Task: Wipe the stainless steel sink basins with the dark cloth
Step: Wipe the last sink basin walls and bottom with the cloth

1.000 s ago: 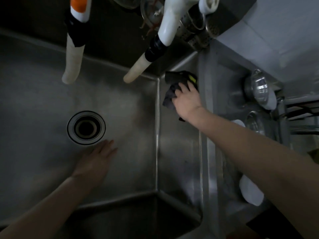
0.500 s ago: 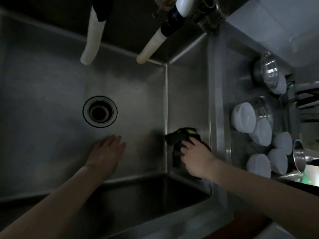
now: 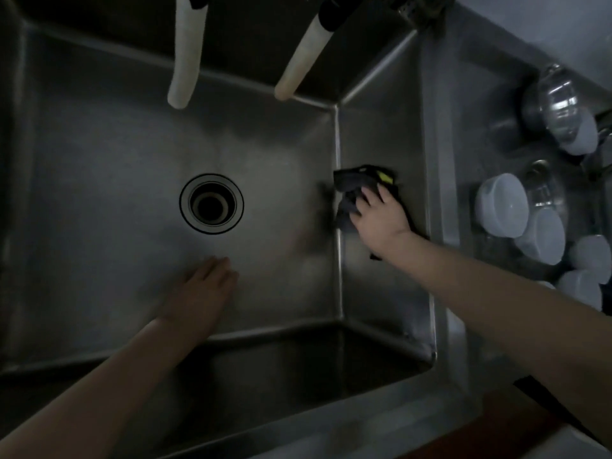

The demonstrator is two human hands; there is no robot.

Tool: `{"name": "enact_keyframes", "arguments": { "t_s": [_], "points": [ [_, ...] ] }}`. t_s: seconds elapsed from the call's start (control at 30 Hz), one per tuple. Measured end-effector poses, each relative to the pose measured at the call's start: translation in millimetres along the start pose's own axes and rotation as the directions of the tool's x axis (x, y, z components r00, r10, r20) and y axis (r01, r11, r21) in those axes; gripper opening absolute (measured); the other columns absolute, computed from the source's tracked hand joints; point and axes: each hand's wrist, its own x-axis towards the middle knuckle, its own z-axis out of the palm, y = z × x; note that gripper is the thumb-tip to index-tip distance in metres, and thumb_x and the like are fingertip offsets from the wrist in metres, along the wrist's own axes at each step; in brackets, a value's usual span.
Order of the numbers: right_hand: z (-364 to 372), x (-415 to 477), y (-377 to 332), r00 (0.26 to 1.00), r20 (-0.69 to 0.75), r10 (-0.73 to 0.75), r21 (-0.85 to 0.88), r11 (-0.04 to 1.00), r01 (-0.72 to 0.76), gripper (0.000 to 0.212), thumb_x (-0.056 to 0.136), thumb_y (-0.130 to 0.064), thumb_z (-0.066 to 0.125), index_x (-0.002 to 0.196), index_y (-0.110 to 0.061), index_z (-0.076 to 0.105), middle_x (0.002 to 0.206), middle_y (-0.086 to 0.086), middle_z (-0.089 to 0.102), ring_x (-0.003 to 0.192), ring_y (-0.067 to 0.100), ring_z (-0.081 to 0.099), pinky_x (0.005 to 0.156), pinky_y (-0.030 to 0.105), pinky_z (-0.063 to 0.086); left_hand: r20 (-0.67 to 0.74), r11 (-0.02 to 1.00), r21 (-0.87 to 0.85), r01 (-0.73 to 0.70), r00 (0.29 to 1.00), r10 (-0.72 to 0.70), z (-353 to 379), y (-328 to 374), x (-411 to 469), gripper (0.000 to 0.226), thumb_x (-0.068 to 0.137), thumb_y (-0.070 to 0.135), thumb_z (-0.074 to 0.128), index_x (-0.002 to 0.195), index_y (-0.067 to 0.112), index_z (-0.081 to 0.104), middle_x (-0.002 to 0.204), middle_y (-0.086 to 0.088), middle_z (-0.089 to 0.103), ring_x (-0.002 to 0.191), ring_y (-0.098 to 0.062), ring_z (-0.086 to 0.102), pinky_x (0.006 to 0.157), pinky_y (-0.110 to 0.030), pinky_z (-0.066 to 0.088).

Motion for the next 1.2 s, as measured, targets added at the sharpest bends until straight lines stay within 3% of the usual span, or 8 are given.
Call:
{"name": "enact_keyframes", "arguments": {
  "t_s": [0.17, 0.4, 0.53, 0.63, 0.87, 1.0, 1.1, 1.2],
  "points": [
    [3, 57, -5, 0.986, -0.073, 0.149, 0.081, 0.986, -0.143, 0.054, 0.101, -0.028, 0.019, 0.153, -0.019, 0.008, 0.158, 0.014, 0.015, 0.146, 0.033, 0.002, 0.116, 0.047, -0.003, -0.067, 0.999, 0.041, 0.001, 0.998, 0.001, 10, -2, 12, 0.071, 0.029, 0.004, 0.092, 0.097, 0.007, 0.073, 0.118, -0.016, 0.067, 0.096, -0.037, 0.068, 0.066, -0.05, 0.056],
    [36, 55, -61, 0.986, -0.076, 0.151, 0.263, 0.956, -0.126, 0.054, 0.1, -0.018, 0.021, 0.152, -0.011, 0.009, 0.153, 0.017, 0.028, 0.146, 0.032, 0.009, 0.116, 0.042, 0.006, 0.051, 0.998, 0.063, 0.001, 0.999, -0.004, 13, 4, 24, 0.074, 0.029, 0.008, 0.091, 0.1, 0.006, 0.072, 0.121, -0.018, 0.064, 0.099, -0.041, 0.066, 0.067, -0.054, 0.055],
    [55, 17, -80, 0.997, -0.081, 0.022, 0.33, 0.944, 0.006, 0.051, 0.099, -0.017, 0.028, 0.149, -0.01, 0.025, 0.148, 0.018, 0.037, 0.141, 0.034, 0.023, 0.115, 0.04, 0.012, 0.148, 0.998, 0.068, 0.018, 0.989, -0.027, 5, 5, 19, 0.069, 0.043, 0.012, 0.09, 0.108, 0.007, 0.069, 0.135, -0.019, 0.055, 0.113, -0.041, 0.06, 0.077, -0.055, 0.054],
    [72, -22, -102, 0.997, -0.026, -0.077, 0.459, 0.885, 0.081, 0.043, 0.098, -0.018, 0.037, 0.14, -0.012, 0.044, 0.142, 0.012, 0.046, 0.134, 0.029, 0.034, 0.111, 0.034, 0.018, 0.132, 0.999, 0.045, 0.012, 0.991, -0.018, 1, 5, 13, 0.058, 0.089, 0.019, 0.058, 0.144, 0.018, 0.039, 0.161, -0.007, 0.011, 0.145, -0.03, 0.019, 0.111, -0.048, 0.029],
    [67, -49, -120, 0.842, 0.305, -0.445, 0.443, 0.849, 0.288, 0.043, 0.099, -0.029, 0.036, 0.14, -0.023, 0.046, 0.146, 0.004, 0.044, 0.131, 0.027, 0.042, 0.108, 0.037, 0.032, 0.237, 0.998, 0.04, 0.057, 0.969, -0.065, -12, 0, -1, 0.058, 0.096, 0.022, 0.043, 0.15, 0.024, 0.022, 0.162, 0.0, -0.003, 0.147, -0.024, 0.01, 0.114, -0.042, 0.021],
    [69, -53, -117, 0.829, 0.268, -0.491, 0.74, 0.656, 0.149, 0.051, 0.097, -0.021, 0.039, 0.146, -0.035, 0.035, 0.154, -0.001, 0.033, 0.138, 0.023, 0.035, 0.11, 0.029, 0.031, 0.241, 0.997, 0.029, 0.073, 0.967, -0.078, -11, -10, -9, 0.06, 0.094, 0.023, 0.045, 0.15, 0.024, 0.022, 0.162, 0.0, -0.001, 0.147, -0.024, 0.01, 0.114, -0.042, 0.021],
    [58, -55, -140, 0.806, 0.145, -0.574, 0.799, 0.549, 0.247, 0.055, 0.099, -0.019, 0.037, 0.15, -0.035, 0.023, 0.158, -0.001, 0.022, 0.144, 0.021, 0.021, 0.115, 0.03, 0.021, 0.222, 0.995, 0.047, 0.094, 0.97, -0.102, -10, -20, -15, 0.062, 0.092, 0.024, 0.05, 0.149, 0.023, 0.027, 0.161, 0.0, 0.005, 0.146, -0.025, 0.015, 0.113, -0.043, 0.023],
    [34, -49, -174, 0.788, 0.0, -0.615, 0.772, 0.502, 0.391, 0.062, 0.099, -0.015, 0.034, 0.152, -0.035, 0.01, 0.161, -0.003, 0.007, 0.148, 0.02, 0.002, 0.118, 0.044, 0.01, 0.159, 0.995, 0.075, 0.059, 0.985, -0.07, -8, -34, -22, 0.069, 0.057, 0.018, 0.084, 0.123, 0.014, 0.063, 0.144, -0.01, 0.048, 0.122, -0.034, 0.055, 0.088, -0.052, 0.051]
  ]
}}
